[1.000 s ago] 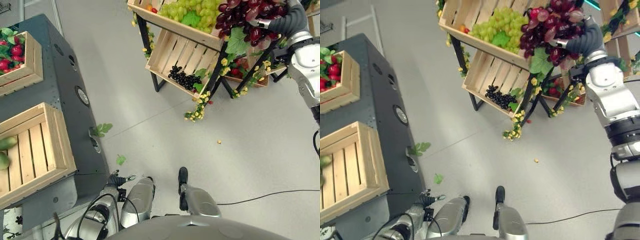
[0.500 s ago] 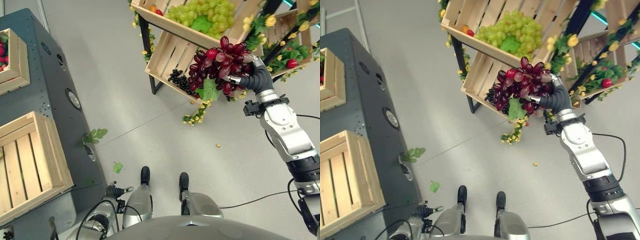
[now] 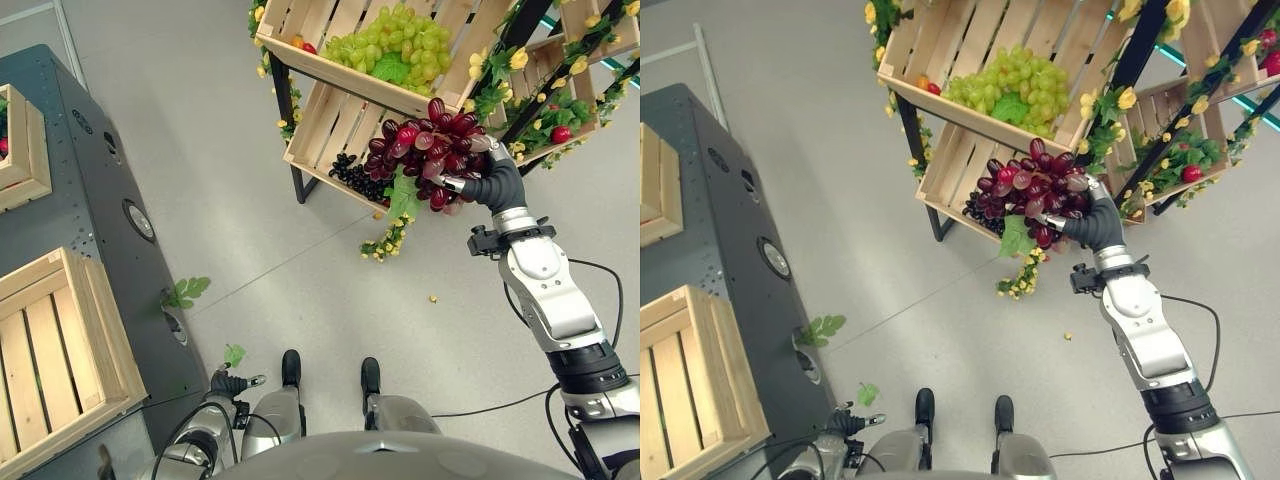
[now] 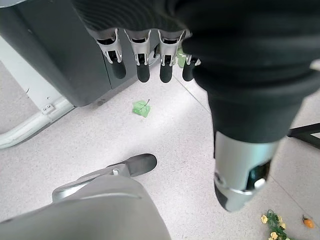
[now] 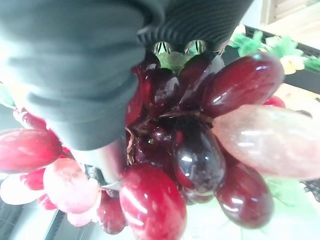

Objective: Pick up the fruits from the basket on one side to the basket on the other side

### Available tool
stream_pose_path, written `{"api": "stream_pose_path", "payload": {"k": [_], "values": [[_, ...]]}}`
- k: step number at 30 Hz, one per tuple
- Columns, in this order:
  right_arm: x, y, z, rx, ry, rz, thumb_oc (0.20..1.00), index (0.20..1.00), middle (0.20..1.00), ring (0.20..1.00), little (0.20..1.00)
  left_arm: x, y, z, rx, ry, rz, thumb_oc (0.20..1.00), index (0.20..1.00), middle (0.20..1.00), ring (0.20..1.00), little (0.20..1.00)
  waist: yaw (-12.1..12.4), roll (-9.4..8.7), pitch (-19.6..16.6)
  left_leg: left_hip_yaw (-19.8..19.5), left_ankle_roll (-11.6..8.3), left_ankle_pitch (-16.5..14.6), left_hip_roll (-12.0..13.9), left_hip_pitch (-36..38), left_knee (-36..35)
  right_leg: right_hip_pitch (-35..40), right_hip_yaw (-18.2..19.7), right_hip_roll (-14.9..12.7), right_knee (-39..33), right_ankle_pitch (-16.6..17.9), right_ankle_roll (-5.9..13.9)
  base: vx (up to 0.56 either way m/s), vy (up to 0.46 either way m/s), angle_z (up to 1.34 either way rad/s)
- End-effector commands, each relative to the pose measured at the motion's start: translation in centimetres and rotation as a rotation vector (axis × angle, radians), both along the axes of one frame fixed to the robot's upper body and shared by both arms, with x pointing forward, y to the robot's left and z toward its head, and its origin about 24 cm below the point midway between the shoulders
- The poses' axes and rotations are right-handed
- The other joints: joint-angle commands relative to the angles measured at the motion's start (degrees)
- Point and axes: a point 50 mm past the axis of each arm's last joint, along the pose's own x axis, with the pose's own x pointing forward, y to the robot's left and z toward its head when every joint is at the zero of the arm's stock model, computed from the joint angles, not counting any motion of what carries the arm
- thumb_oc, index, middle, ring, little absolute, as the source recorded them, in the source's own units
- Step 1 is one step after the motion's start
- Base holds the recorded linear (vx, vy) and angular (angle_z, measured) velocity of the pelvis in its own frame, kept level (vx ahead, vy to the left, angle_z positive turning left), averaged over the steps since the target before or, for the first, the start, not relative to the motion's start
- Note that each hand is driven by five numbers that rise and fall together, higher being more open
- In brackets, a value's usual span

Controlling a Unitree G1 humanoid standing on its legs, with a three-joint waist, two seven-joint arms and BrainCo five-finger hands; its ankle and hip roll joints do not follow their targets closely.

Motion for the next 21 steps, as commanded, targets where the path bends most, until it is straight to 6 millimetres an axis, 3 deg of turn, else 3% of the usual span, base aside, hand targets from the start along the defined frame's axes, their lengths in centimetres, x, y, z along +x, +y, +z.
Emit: {"api": "stream_pose_path", "payload": {"k": [1,10,11,15,21], "values": [[0.4,1.7,5.5,0.016,-0.256,0.07,0.2,0.2,0.2,0.2,0.2,-0.6,0.4,-0.3,0.044,0.055,-0.027,1.0,1.0,1.0,1.0,1.0,1.1,-2.96,-3.0,-1.1,-0.34,-5.6,-0.4,-0.8,1.2,-0.3,1.3,-6.1,0.2,-3.5,6.54,0.0,0.0,0.0],[3.0,1.3,9.7,-0.048,-0.304,0.05,0.2,0.2,0.2,0.2,0.2,-0.8,0.8,-0.3,0.043,0.065,-0.028,1.0,1.0,1.0,1.0,1.0,2.4,-4.16,-2.8,-1.6,-0.39,-5.3,-0.6,-1.4,1.2,-0.9,1.0,-6.3,0.2,-3.1,6.76,0.0,-0.001,0.02],[3.6,0.8,11.0,-0.072,-0.321,0.021,0.2,0.2,0.2,0.2,0.2,-0.9,1.2,-0.3,0.05,0.07,-0.022,1.0,1.0,1.0,1.0,1.0,2.9,-4.72,-2.7,-1.7,-0.43,-5.1,-0.6,-1.7,1.2,-1.2,0.9,-6.3,0.2,-3.0,6.77,0.0,0.0,0.0],[4.6,0.5,13.2,-0.106,-0.339,-0.011,0.2,0.2,0.2,0.2,0.2,-1.0,1.5,-0.2,0.056,0.077,-0.015,1.0,1.0,1.0,1.0,1.0,3.2,-5.32,-2.3,-1.9,-0.42,-5.0,-0.6,-1.9,1.2,-1.3,0.8,-6.2,0.2,-2.8,6.76,-0.01,-0.002,0.0],[5.9,0.5,15.4,-0.142,-0.339,-0.044,0.2,0.2,0.2,0.2,0.2,-0.9,2.0,-0.1,0.053,0.07,-0.002,1.0,1.0,1.0,1.0,1.0,4.0,-6.18,-1.8,-2.3,-0.47,-4.7,-0.5,-2.7,1.3,-1.9,0.4,-6.1,0.2,-2.5,6.71,0.0,-0.002,0.01]]}}
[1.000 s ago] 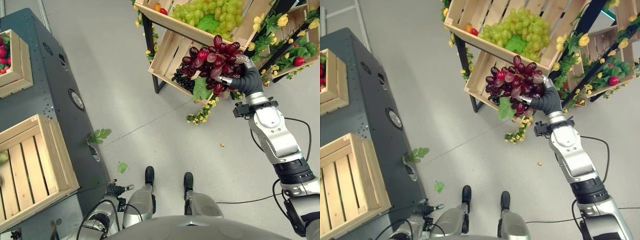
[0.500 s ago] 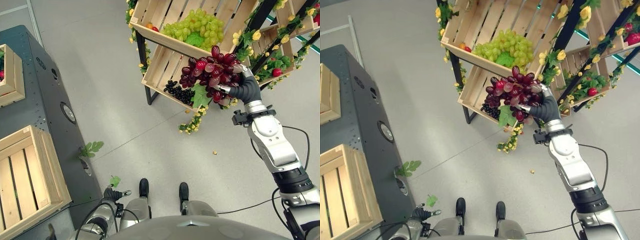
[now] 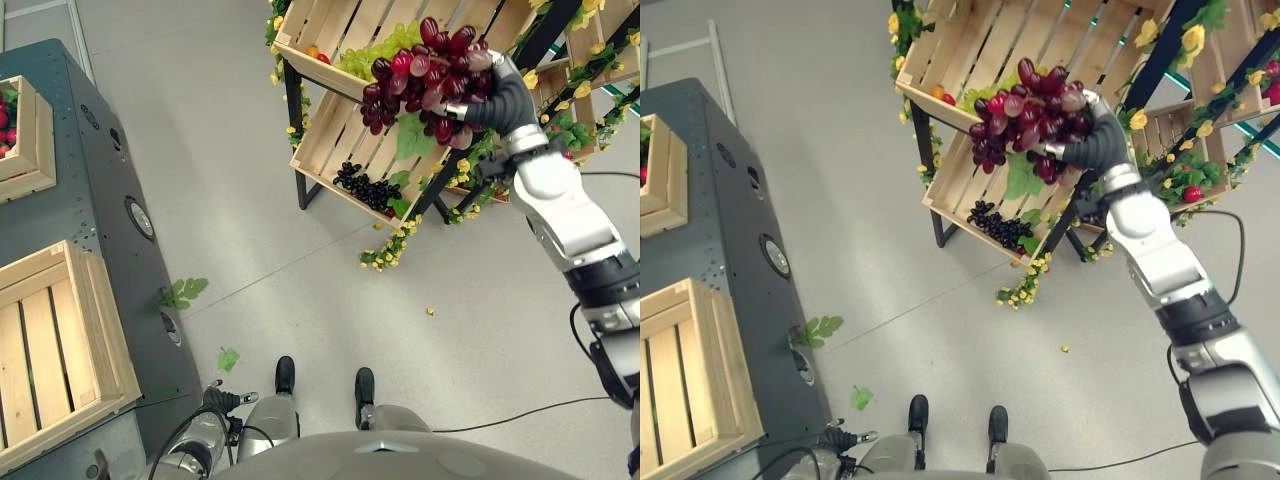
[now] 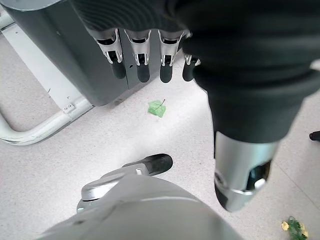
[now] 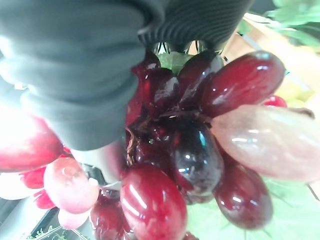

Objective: Pick up the fruits from the basket on one side to the basket on the other side

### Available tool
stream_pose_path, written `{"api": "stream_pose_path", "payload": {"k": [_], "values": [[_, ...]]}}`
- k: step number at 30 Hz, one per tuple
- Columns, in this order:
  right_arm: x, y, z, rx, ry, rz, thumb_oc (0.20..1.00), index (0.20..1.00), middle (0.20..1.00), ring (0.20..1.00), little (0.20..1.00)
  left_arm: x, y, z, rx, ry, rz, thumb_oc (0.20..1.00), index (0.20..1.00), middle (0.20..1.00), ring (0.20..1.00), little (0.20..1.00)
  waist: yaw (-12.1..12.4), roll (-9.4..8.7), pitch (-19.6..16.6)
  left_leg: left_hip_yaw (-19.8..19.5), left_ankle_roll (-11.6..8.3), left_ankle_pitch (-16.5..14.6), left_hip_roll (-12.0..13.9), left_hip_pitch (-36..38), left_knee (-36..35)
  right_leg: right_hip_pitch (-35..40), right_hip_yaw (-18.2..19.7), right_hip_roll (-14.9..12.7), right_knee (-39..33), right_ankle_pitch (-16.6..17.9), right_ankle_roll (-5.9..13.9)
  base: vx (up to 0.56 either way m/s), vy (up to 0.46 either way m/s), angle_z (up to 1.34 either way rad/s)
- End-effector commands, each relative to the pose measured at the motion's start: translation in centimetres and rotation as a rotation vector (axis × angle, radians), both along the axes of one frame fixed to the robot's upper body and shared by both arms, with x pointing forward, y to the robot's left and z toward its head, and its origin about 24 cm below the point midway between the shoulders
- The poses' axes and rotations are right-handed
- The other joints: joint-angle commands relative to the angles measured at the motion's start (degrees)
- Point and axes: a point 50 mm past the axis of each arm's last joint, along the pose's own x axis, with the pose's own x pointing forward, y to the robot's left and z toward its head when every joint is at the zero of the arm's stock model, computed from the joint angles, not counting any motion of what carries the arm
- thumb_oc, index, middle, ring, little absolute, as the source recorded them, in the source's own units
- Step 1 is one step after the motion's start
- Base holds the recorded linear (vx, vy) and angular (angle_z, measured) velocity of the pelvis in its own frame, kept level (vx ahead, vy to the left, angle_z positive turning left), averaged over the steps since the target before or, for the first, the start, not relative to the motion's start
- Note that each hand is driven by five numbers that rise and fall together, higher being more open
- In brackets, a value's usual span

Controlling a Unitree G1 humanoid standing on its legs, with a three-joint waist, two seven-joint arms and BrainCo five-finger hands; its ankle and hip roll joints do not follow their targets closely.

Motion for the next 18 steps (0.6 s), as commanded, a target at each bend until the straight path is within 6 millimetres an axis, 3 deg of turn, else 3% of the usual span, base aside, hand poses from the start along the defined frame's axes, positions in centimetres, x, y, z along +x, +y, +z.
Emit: {"api": "stream_pose_path", "payload": {"k": [1,8,18], "values": [[-0.2,0.2,6.2,0.011,-0.187,-0.002,0.2,0.2,0.2,0.2,0.2,1.1,1.1,0.5,0.028,-0.013,-0.016,1.0,1.0,1.0,1.0,1.0,2.2,-4.76,-0.1,-2.2,-1.1,-5.1,-0.5,-1.6,1.1,-1.0,0.7,-6.2,0.2,-2.5,6.69,0.0,0.0,0.0],[0.9,-1.6,8.6,-0.01,-0.179,-0.106,0.2,0.2,0.2,0.2,0.2,1.5,1.7,0.7,0.019,-0.034,0.007,1.0,1.0,1.0,1.0,1.0,3.1,-5.34,1.2,-3.2,-1.3,-4.5,-0.6,-3.4,1.2,-2.0,-0.1,-6.3,0.2,-2.3,6.62,-0.01,-0.005,0.08],[1.6,-5.7,11.9,0.017,-0.169,-0.308,0.2,0.2,0.2,0.2,0.2,1.9,2.0,0.9,0.007,-0.05,0.016,1.0,1.0,1.0,1.0,1.0,3.9,-5.49,2.7,-4.7,-1.65,-3.5,-0.8,-5.7,0.9,-3.5,-1.5,-6.3,0.2,-2.2,6.55,0.0,-0.001,0.08]]}}
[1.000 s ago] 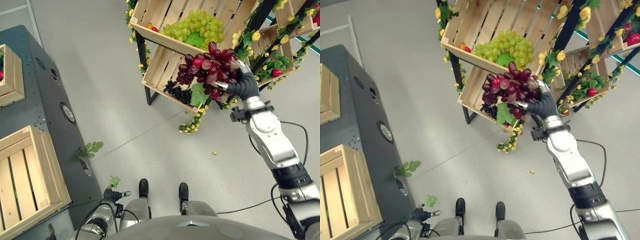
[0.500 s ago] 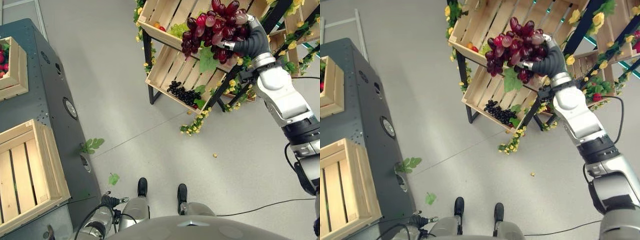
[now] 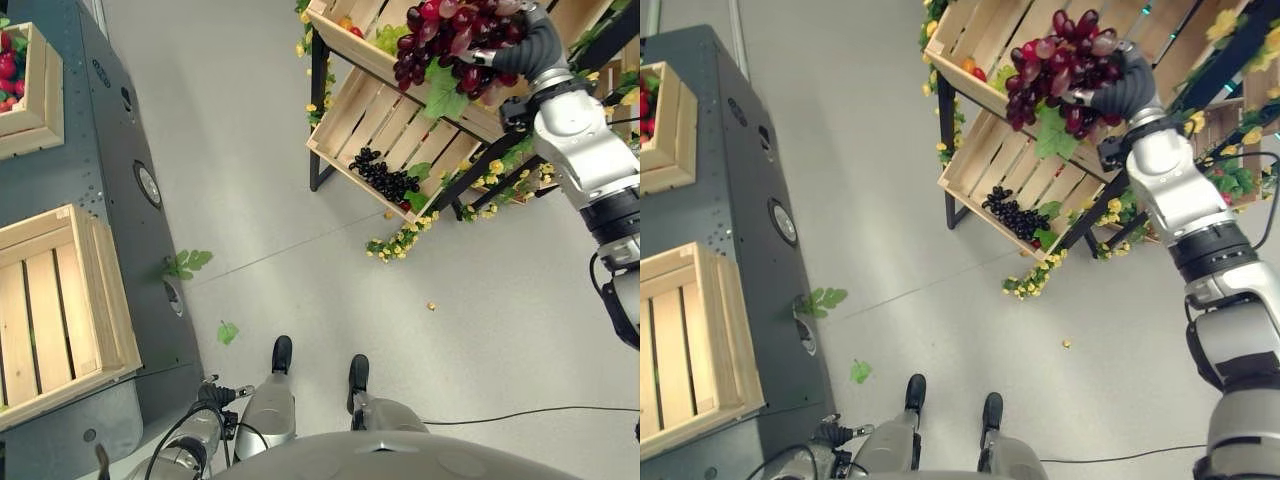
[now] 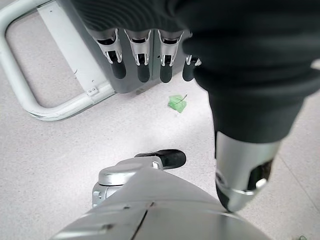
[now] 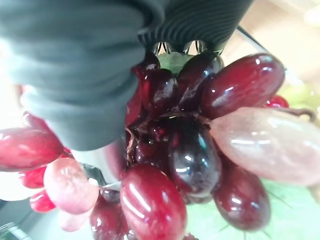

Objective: Pick up the fruits from the basket on one side to the basket on the other side

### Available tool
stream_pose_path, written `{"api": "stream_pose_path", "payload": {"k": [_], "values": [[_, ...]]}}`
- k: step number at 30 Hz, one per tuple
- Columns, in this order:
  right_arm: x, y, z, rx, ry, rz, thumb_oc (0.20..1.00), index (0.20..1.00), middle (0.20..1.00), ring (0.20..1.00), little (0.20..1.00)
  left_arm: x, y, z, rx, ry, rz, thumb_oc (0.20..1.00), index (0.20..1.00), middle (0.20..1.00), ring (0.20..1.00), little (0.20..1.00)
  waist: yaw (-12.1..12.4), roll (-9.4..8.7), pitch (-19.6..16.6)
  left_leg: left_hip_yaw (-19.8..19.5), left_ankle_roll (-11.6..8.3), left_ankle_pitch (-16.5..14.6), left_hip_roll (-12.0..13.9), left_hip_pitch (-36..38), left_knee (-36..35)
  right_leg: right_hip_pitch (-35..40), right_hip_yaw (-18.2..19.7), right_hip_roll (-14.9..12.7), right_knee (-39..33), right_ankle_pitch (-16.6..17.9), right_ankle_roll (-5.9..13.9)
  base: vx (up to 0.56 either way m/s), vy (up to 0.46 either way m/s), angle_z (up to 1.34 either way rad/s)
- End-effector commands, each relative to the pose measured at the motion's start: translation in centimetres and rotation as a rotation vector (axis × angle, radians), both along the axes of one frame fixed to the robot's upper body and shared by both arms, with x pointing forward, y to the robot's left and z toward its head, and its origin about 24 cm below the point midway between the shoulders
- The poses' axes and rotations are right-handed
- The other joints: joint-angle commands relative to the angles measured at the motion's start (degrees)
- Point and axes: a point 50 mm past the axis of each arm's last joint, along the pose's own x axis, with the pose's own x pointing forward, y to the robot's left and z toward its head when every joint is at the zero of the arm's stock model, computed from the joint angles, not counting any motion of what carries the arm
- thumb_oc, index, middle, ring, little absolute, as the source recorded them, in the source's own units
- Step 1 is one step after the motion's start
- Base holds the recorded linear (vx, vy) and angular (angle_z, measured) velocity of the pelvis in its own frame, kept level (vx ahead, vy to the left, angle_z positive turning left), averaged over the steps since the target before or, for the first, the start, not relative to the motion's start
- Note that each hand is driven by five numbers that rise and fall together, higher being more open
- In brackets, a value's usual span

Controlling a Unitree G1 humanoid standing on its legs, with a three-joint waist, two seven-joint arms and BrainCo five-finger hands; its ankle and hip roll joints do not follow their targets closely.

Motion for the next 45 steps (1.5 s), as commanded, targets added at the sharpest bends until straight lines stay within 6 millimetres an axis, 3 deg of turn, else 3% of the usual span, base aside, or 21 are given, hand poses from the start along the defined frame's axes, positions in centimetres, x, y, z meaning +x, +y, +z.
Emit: {"api": "stream_pose_path", "payload": {"k": [1,10,17,25,26,27,28,41,44,45], "values": [[-2.0,-1.2,7.2,0.0,-0.219,-0.051,0.2,0.2,0.2,0.2,0.2,0.7,1.0,0.4,0.033,0.002,-0.026,1.0,1.0,1.0,1.0,1.0,1.1,-3.31,-0.1,-2.0,-1.93,-4.2,-0.4,-1.0,0.9,0.0,1.0,-6.1,0.2,-2.2,6.65,0.0,0.0,0.07],[-2.5,-3.7,9.6,0.005,-0.219,-0.188,0.2,0.2,0.2,0.2,0.2,1.1,1.2,0.6,0.027,-0.012,-0.028,1.0,1.0,1.0,1.0,1.0,1.9,-3.41,1.1,-3.2,-2.44,-3.4,-0.4,-3.1,0.7,-1.4,0.1,-6.1,0.2,-2.1,6.68,0.0,-0.001,0.06],[-2.7,-5.0,10.4,0.008,-0.205,-0.259,0.2,0.2,0.2,0.2,0.2,1.4,1.4,0.7,0.033,-0.018,-0.035,1.0,1.0,1.0,1.0,1.0,2.2,-3.7,1.9,-3.6,-2.57,-3.2,-0.4,-4.1,0.6,-2.1,-0.5,-6.1,0.2,-2.0,6.77,0.01,0.001,0.06],[-3.9,-7.9,11.6,-0.031,-0.159,-0.444,0.2,0.2,0.2,0.2,0.2,1.8,1.6,1.0,0.048,-0.028,-0.063,1.0,1.0,1.0,1.0,1.0,2.8,-3.86,2.5,-4.6,-2.92,-2.6,-0.5,-5.9,0.4,-3.3,-1.2,-6.2,0.2,-2.0,6.75,0.02,-0.003,0.08],[-4.2,-8.2,12.0,-0.026,-0.167,-0.464,0.241,0.241,0.241,0.241,0.241,1.9,1.7,1.0,0.05,-0.031,-0.062,1.0,1.0,1.0,1.0,1.0,2.9,-3.88,2.6,-4.7,-3.0,-2.6,-0.5,-6.1,0.3,-3.4,-1.2,-6.1,0.2,-2.0,6.8,0.03,-0.007,0.08],[-4.5,-8.5,12.3,-0.012,-0.183,-0.476,0.818,0.818,0.818,0.818,0.818,2.0,1.6,1.0,0.05,-0.035,-0.062,1.0,1.0,1.0,1.0,1.0,2.9,-3.87,2.8,-4.8,-3.02,-2.5,-0.6,-6.3,0.3,-3.5,-1.3,-6.1,0.2,-2.1,6.82,0.03,-0.004,0.05],[-4.6,-8.6,12.4,-0.004,-0.189,-0.476,1.0,1.0,1.0,1.0,1.0,2.0,1.5,1.0,0.049,-0.035,-0.064,1.0,1.0,1.0,1.0,1.0,2.9,-3.87,2.8,-4.9,-3.08,-2.4,-0.6,-6.4,0.3,-3.6,-1.3,-6.2,0.2,-2.1,6.84,0.03,0.0,0.04],[-3.6,-5.8,13.3,-0.097,-0.18,-0.415,1.0,1.0,1.0,1.0,1.0,2.7,1.7,1.3,0.062,-0.046,-0.059,1.0,1.0,1.0,1.0,1.0,1.8,-4.02,2.8,-5.1,-3.02,-2.5,-0.7,-6.1,0.2,-3.4,-1.1,-5.9,0.2,-2.3,6.53,0.0,0.003,0.02],[-3.3,-5.1,13.4,-0.159,-0.169,-0.417,1.0,1.0,1.0,1.0,1.0,2.7,2.0,1.3,0.07,-0.039,-0.057,1.0,1.0,1.0,1.0,1.0,1.4,-4.21,2.8,-5.1,-3.03,-2.5,-0.5,-6.0,0.2,-3.6,-0.9,-5.8,0.2,-2.1,6.51,-0.03,0.001,0.0],[-3.2,-4.5,13.7,-0.268,-0.156,-0.445,1.0,1.0,1.0,1.0,1.0,2.7,2.3,1.5,0.081,-0.038,-0.062,1.0,1.0,1.0,1.0,1.0,1.2,-4.41,2.8,-4.9,-3.03,-2.5,-0.5,-5.9,0.2,-3.7,-0.6,-5.8,0.2,-1.9,6.51,-0.05,0.008,-0.01]]}}
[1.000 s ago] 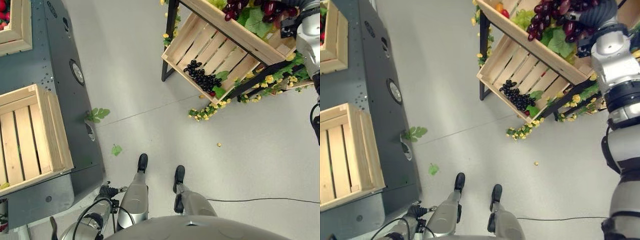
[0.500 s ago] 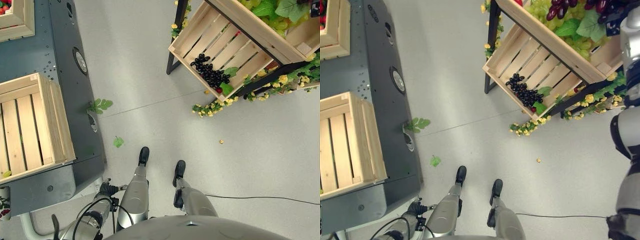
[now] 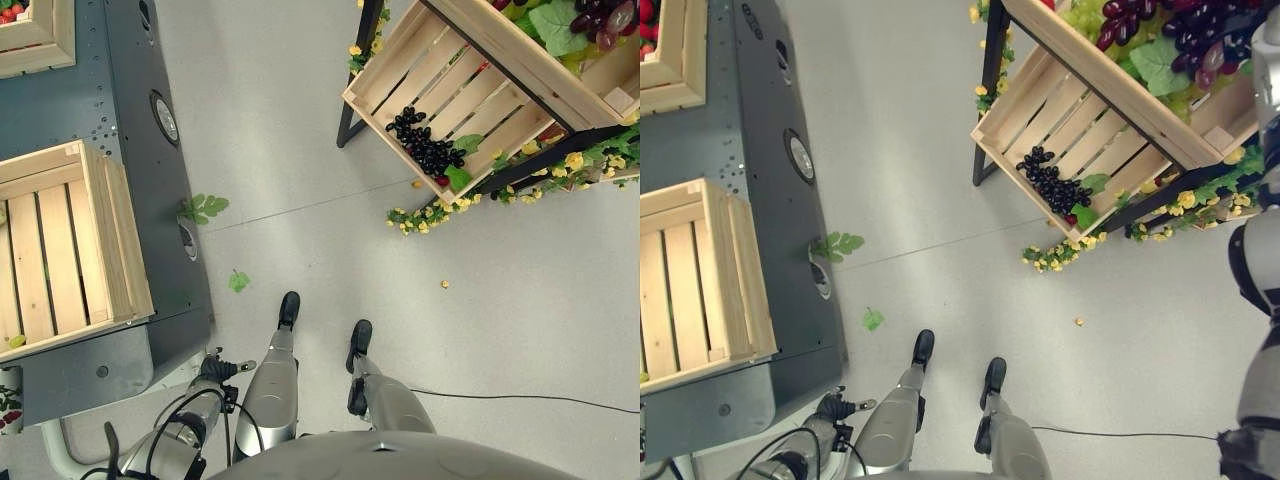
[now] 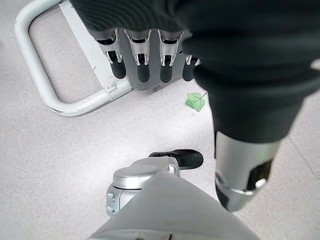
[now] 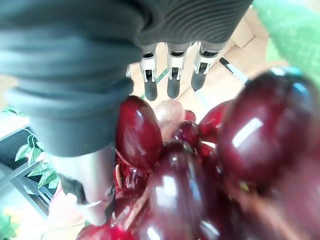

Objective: Pick up the fruits from the basket on one side to the basket on the other side

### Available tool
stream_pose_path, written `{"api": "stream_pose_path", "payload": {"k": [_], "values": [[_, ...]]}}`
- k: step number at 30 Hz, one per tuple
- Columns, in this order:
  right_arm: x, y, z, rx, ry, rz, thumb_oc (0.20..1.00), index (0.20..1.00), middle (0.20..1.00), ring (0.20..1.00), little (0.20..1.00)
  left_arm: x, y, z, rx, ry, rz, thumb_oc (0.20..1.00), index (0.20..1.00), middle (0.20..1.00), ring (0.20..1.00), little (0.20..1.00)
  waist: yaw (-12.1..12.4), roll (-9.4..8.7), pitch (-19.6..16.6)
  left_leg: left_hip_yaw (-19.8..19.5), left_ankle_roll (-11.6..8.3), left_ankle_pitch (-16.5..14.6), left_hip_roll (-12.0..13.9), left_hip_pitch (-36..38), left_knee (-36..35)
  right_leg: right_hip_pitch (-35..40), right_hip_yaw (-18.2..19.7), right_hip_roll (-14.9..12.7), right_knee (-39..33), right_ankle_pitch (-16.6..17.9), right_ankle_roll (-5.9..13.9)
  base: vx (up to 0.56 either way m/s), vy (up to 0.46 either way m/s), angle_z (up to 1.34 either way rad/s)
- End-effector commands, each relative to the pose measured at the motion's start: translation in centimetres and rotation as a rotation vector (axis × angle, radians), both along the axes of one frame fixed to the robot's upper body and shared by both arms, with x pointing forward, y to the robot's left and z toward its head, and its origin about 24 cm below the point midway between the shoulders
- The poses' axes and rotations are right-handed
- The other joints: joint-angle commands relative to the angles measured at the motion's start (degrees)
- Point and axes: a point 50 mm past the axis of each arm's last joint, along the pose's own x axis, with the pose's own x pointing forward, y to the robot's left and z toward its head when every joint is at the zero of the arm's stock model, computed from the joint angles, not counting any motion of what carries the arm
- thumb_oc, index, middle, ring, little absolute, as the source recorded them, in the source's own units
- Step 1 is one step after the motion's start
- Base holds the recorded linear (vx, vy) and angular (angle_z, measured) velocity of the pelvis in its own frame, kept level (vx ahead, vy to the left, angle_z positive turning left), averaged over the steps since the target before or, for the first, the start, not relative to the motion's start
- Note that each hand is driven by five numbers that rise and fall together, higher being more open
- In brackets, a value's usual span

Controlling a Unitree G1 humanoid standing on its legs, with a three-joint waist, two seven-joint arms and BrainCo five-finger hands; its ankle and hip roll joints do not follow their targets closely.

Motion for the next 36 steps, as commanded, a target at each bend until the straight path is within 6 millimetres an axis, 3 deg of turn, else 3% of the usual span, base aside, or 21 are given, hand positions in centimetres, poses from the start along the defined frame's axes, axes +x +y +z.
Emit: {"api": "stream_pose_path", "payload": {"k": [1,7,12,16,27,29,36], "values": [[-1.6,2.1,5.1,-0.232,-0.079,-0.035,1.0,1.0,1.0,1.0,1.0,-0.5,1.9,0.3,0.063,0.034,0.007,1.0,1.0,1.0,1.0,1.0,-0.6,-4.37,-0.7,-0.6,-3.04,-4.1,0.3,0.6,0.2,0.6,3.2,-5.6,0.2,-1.8,6.52,-0.05,0.008,-0.03],[-1.7,3.1,5.6,-0.37,-0.048,-0.067,1.0,1.0,1.0,1.0,1.0,-0.3,2.3,0.4,0.073,0.036,0.0,1.0,1.0,1.0,1.0,1.0,-1.0,-4.47,-0.7,-0.2,-2.89,-4.1,0.2,0.8,0.3,0.3,3.6,-5.6,0.2,-1.4,6.55,-0.03,0.007,-0.03],[-2.0,4.2,5.6,-0.363,-0.124,0.026,1.0,1.0,1.0,1.0,1.0,-0.6,2.2,0.3,0.067,0.044,0.017,1.0,1.0,1.0,1.0,1.0,-1.6,-4.37,-1.0,0.0,-2.77,-4.2,0.2,0.9,0.3,0.1,3.9,-5.6,0.2,-1.2,6.58,-0.03,0.014,-0.05],[-2.5,3.8,3.1,-0.216,-0.211,0.209,1.0,1.0,1.0,1.0,1.0,-0.6,1.7,0.1,0.052,0.04,0.042,1.0,1.0,1.0,1.0,1.0,-2.4,-3.94,-0.8,0.4,-2.53,-4.2,0.1,1.1,0.4,0.1,4.2,-5.8,0.2,-1.1,6.64,-0.04,0.011,-0.05],[-4.0,3.1,-3.6,0.014,-0.298,0.44,1.0,1.0,1.0,1.0,1.0,-0.8,1.1,-0.1,0.04,0.037,0.07,1.0,1.0,1.0,1.0,1.0,-3.1,-3.14,-1.1,0.8,-2.2,-4.5,-0.2,1.4,0.4,0.1,4.2,-6.0,0.2,-1.1,6.65,-0.01,0.002,-0.02],[-4.1,3.0,-3.7,0.017,-0.297,0.437,1.0,1.0,1.0,1.0,1.0,-0.9,1.2,-0.1,0.044,0.039,0.068,1.0,1.0,1.0,1.0,1.0,-3.0,-3.27,-1.2,0.8,-2.2,-4.5,-0.2,1.5,0.4,0.2,4.2,-6.0,0.2,-1.1,6.65,0.0,0.0,0.0],[-6.0,3.8,-9.6,0.132,-0.316,0.546,1.0,1.0,1.0,1.0,1.0,-1.1,0.8,-0.3,0.049,0.042,0.07,1.0,1.0,1.0,1.0,1.0,-3.6,-2.35,-1.7,0.7,-2.0,-4.8,-0.4,1.9,0.5,0.5,3.9,-6.1,0.2,-1.5,6.61,0.0,0.0,0.0]]}}
